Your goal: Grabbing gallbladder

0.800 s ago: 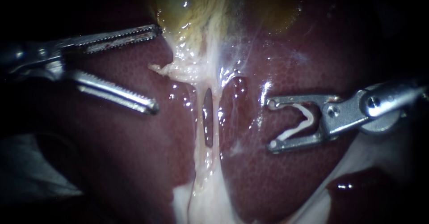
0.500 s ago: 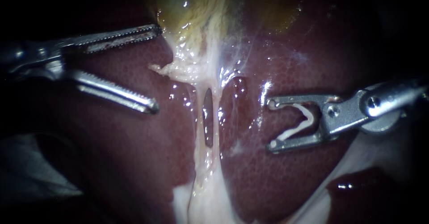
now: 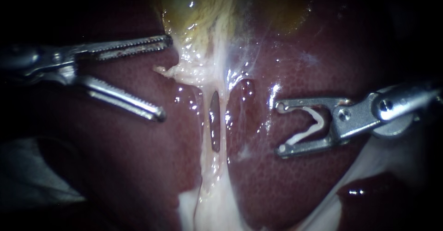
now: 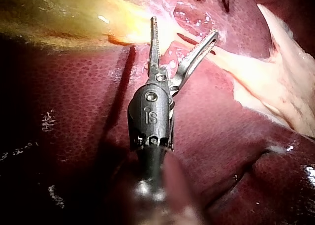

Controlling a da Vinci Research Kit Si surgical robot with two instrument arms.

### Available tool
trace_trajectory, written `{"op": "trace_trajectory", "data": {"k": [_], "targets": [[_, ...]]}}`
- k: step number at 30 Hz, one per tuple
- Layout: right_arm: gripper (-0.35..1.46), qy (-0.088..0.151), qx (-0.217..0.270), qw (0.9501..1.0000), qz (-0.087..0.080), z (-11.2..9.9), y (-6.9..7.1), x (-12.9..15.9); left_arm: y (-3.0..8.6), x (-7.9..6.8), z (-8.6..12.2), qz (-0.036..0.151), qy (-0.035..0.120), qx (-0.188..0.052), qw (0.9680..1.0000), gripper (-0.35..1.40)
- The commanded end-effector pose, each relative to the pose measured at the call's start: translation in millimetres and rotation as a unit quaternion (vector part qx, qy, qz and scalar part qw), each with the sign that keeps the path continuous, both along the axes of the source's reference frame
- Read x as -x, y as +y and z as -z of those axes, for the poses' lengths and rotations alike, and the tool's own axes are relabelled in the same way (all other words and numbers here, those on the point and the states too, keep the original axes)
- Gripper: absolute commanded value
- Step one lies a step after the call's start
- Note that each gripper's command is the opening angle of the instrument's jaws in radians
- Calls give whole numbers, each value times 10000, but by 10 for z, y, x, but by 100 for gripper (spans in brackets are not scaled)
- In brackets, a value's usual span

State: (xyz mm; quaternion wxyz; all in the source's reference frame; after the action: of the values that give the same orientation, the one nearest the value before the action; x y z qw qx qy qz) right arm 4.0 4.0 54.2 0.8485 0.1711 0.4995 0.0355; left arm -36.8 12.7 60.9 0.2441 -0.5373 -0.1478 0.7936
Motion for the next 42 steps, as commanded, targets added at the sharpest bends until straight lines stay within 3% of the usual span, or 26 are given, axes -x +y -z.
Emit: {"op": "trace_trajectory", "data": {"k": [1,10,17,22,26,36,42], "targets": [[46,2,1,10000,2,0,0,0,0,0,-6,-2,60,-24,10000,79],[46,4,1,10000,4,1,-1,0,-1,5,-57,0,376,-283,9989,79],[46,4,1,10000,5,2,-1,0,-3,4,-82,36,568,-477,9972,74],[46,5,1,10000,6,3,-2,0,-6,5,-82,84,641,-616,9960,56],[46,5,1,10000,6,3,-2,0,-7,6,-76,160,641,-755,9950,26],[46,5,1,10000,5,3,-2,0,-4,3,-73,232,680,-761,9945,-33],[46,4,1,10000,5,3,-2,0,-3,-1,-68,259,687,-790,9942,-35]]}}
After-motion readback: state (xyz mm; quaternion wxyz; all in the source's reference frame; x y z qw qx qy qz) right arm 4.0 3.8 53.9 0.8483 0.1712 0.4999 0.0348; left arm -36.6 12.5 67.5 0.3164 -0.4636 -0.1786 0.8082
